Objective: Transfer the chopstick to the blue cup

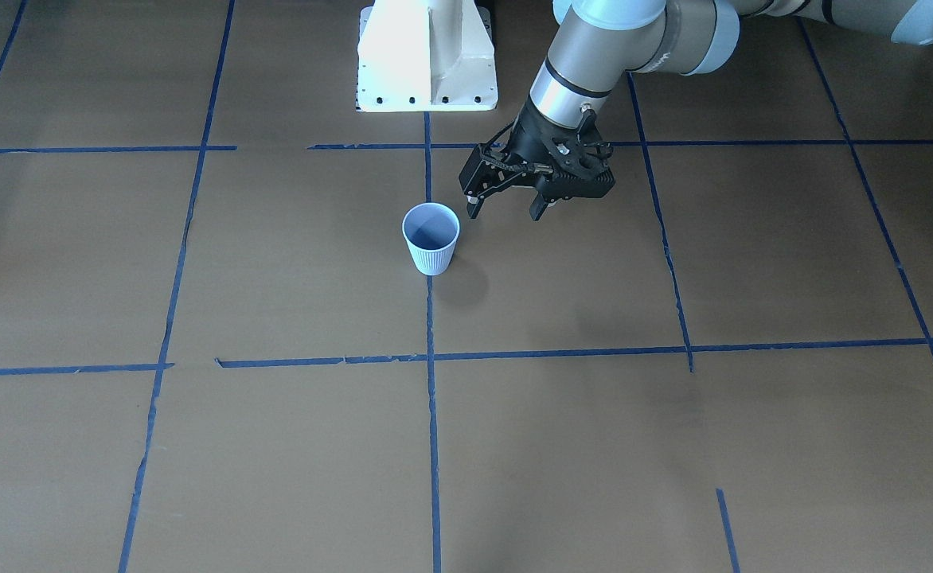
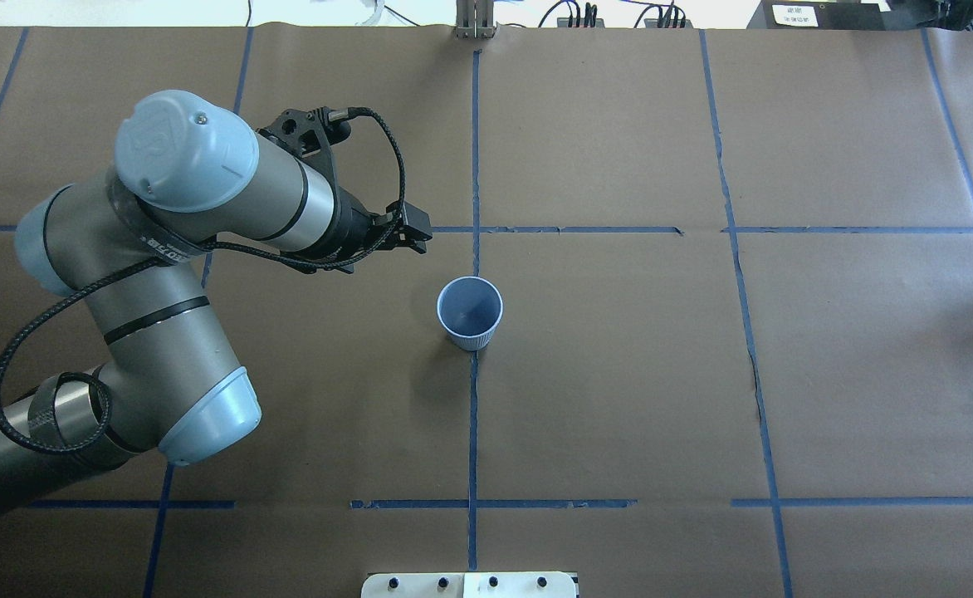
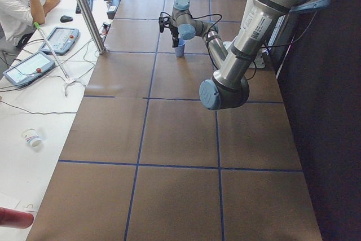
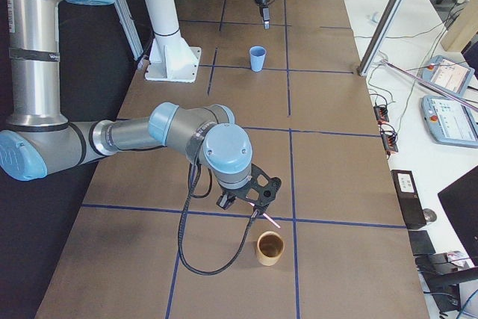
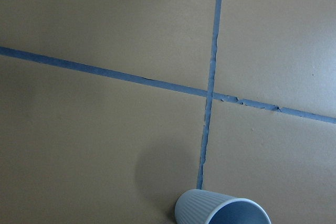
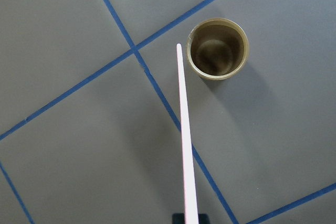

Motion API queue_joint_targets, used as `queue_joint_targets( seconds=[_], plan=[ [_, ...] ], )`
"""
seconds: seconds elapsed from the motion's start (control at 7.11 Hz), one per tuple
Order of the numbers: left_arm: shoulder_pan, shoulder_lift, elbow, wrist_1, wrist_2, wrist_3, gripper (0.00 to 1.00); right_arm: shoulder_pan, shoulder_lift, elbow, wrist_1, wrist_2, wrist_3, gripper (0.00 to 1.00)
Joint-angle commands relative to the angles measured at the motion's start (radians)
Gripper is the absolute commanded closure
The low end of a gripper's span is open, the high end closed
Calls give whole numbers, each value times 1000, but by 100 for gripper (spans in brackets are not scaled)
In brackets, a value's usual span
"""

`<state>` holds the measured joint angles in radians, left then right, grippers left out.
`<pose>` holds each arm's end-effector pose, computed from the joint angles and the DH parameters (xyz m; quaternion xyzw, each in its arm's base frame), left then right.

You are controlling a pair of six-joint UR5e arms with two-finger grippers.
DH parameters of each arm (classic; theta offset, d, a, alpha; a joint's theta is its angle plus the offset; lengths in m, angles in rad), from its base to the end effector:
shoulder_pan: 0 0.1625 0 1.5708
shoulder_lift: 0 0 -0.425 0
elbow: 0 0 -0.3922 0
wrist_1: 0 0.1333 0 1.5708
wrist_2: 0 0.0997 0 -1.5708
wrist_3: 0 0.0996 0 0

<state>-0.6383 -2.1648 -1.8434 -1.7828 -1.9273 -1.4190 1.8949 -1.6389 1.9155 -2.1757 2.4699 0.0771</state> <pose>0.4401 -0.4492 0.1720 0.0541 0.5250 -0.1150 0.8415 0.1871 -0.3831 0.5702 -0.0932 -0.4436 0.2466 0.8566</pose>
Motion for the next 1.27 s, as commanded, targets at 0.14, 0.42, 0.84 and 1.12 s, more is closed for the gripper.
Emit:
queue_joint_targets(
  seconds=[0.14, 0.42, 0.84, 1.12],
  plan=[
    [-12, 0, 0, -3, -1, -20, 0, -138, 76, 126, -128, 213, 13, 98],
    [-38, 0, 0, -4, -1, -17, 0, -322, 201, 126, -121, 376, 137, 98],
    [-110, 13, 1, -4, -2, -6, 0, -743, 480, 87, 129, 380, 683, 97],
    [-181, 46, 16, -6, -7, 98, 0, -897, 565, -46, 481, 380, 951, 97]
  ],
)
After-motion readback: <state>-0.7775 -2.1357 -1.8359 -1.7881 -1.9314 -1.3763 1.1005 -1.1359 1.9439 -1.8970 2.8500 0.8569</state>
